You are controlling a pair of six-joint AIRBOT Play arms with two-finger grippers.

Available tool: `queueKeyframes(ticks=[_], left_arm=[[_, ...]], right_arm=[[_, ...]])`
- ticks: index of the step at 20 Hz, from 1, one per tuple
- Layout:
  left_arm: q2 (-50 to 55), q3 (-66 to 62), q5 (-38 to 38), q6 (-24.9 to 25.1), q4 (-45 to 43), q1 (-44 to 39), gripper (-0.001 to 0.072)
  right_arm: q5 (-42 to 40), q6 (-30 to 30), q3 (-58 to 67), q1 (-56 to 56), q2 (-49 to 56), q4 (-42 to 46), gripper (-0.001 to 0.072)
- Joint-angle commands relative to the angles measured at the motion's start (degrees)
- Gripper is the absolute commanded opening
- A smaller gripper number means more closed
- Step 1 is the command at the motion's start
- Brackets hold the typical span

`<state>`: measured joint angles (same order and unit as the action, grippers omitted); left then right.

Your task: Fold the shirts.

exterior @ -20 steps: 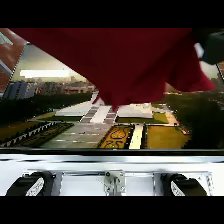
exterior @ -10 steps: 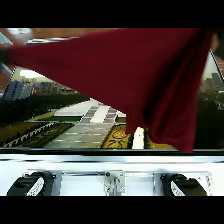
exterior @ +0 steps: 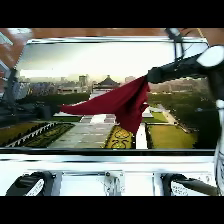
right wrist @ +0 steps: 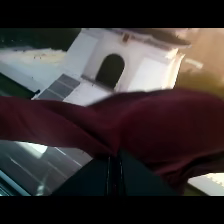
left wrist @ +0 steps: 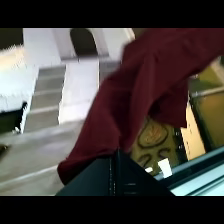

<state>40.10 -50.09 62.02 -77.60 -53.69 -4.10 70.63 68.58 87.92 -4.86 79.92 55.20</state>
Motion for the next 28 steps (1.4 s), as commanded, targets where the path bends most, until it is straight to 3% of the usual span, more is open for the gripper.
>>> queueKeyframes(ticks=[1,2,3,4,9,12,14,18,20,28], left_arm=[[0.4,5.3,-4.0,-0.6,-0.1,-3.2,0.0029],[0.8,5.8,-5.5,-1.4,-0.1,-3.5,0.003],[1.2,6.0,-6.5,-1.7,-0.1,-3.5,0.0029],[1.6,6.0,-7.0,-1.7,-0.2,-3.4,0.003],[1.9,6.0,-7.2,-1.7,-2.1,-3.4,0.003],[2.0,6.0,-7.2,-1.7,-2.1,-3.4,0.0029],[2.0,6.0,-7.2,-1.7,-2.1,-3.4,0.003],[2.0,6.0,-7.2,-2.5,-1.9,-3.4,0.003],[2.0,6.0,-7.2,-2.6,-1.9,-3.4,0.003],[2.0,6.0,-8.5,-2.6,-1.9,-3.4,0.003]], right_arm=[[-4.3,3.9,-0.8,0.0,10.1,-2.9,0.0067],[-5.9,5.1,-0.8,0.0,11.4,-2.9,0.0162],[-6.9,5.4,-0.8,0.0,12.2,-2.9,0.0477],[-6.4,5.0,-0.8,0.3,12.3,-2.5,0.0662],[11.5,5.4,-0.4,9.3,9.2,8.3,0.0642],[20.5,5.3,-6.8,15.4,9.2,2.7,0.0642],[17.6,5.4,-14.8,16.0,9.2,0.4,0.0644],[3.0,7.2,-27.1,12.5,9.2,-6.9,0.0644],[-2.3,7.9,-29.4,9.6,9.3,-6.5,0.0644],[-6.4,10.6,-29.6,0.9,14.1,-5.8,0.0644]])
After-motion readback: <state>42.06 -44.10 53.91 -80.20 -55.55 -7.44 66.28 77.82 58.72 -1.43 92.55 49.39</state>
